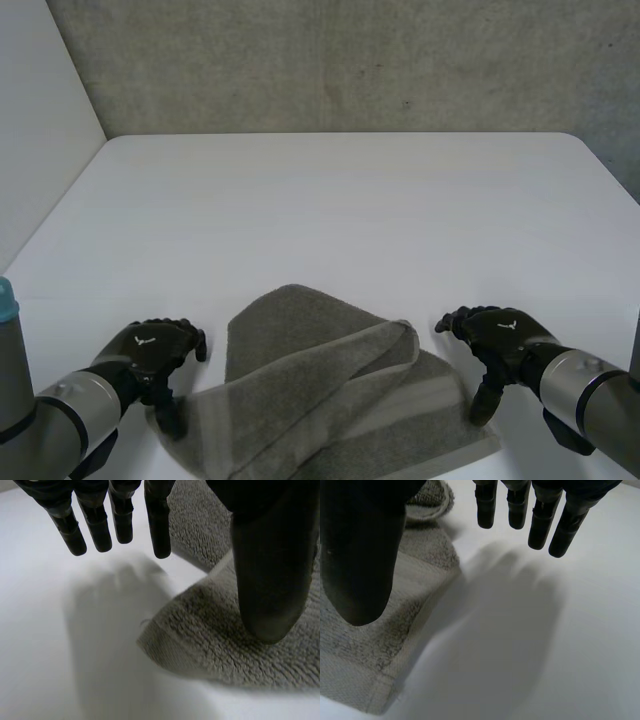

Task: Fold the towel.

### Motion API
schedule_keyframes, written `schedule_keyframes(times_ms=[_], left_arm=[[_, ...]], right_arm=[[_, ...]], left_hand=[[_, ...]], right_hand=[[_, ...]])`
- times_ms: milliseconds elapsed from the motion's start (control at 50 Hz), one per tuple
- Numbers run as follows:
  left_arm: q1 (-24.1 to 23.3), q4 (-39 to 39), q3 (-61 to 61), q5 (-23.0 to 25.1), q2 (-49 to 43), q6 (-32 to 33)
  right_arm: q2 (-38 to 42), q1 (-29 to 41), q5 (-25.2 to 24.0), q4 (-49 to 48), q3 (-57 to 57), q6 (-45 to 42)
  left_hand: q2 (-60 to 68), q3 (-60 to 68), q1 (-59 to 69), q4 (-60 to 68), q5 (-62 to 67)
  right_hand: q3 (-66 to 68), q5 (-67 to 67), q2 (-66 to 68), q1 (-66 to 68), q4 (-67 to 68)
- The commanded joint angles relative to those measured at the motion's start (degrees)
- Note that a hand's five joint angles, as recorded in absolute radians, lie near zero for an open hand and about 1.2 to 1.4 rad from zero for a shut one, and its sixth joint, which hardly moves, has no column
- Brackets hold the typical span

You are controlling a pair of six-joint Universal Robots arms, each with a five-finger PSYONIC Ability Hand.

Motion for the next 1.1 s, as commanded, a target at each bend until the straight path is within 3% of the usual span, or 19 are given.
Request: schedule_keyframes(times_ms=[20, 240, 280, 400, 500, 1100], left_arm=[[0.1, 0.9, 0.1, -0.2, -2.0, 0.1], [0.2, 2.4, -0.2, -0.4, -3.7, 0.1], [0.2, 2.4, -0.2, -0.4, -3.9, 0.1], [0.2, 2.4, -0.2, -0.4, -4.4, 0.2], [0.2, 2.3, -0.2, -0.4, -4.6, 0.1], [-0.3, 1.9, -2.0, 0.1, -3.8, 0.1]], right_arm=[[2.3, 0.6, 0.2, -4.0, 1.3, 0.7], [3.8, 0.9, 0.3, -8.0, 2.6, 1.0], [3.8, 0.9, 0.2, -8.2, 2.9, 1.0], [3.8, 0.9, 0.3, -9.5, 3.4, 1.1], [3.8, 0.9, 0.3, -9.5, 3.6, 1.2], [3.6, 3.6, 0.0, -9.5, 4.2, 5.5]], left_hand=[[0.0, 0.3, 0.1, 0.7, -0.7], [3.4, 3.6, 3.5, 4.1, 2.7], [10.6, 10.8, 10.7, 11.3, 9.9], [14.0, 14.2, 14.1, 14.7, 13.3], [25.3, 25.5, 25.3, 25.9, 24.5], [21.2, 21.5, 21.3, 21.9, 20.5]], right_hand=[[0.2, 0.4, -0.3, 1.1, -0.7], [6.7, 7.0, 6.3, 7.6, 5.8], [7.9, 8.2, 7.5, 8.8, 7.0], [11.8, 12.0, 11.3, 12.7, 10.9], [13.3, 13.6, 12.8, 14.2, 12.4], [19.7, 19.9, 19.2, 20.6, 18.8]])
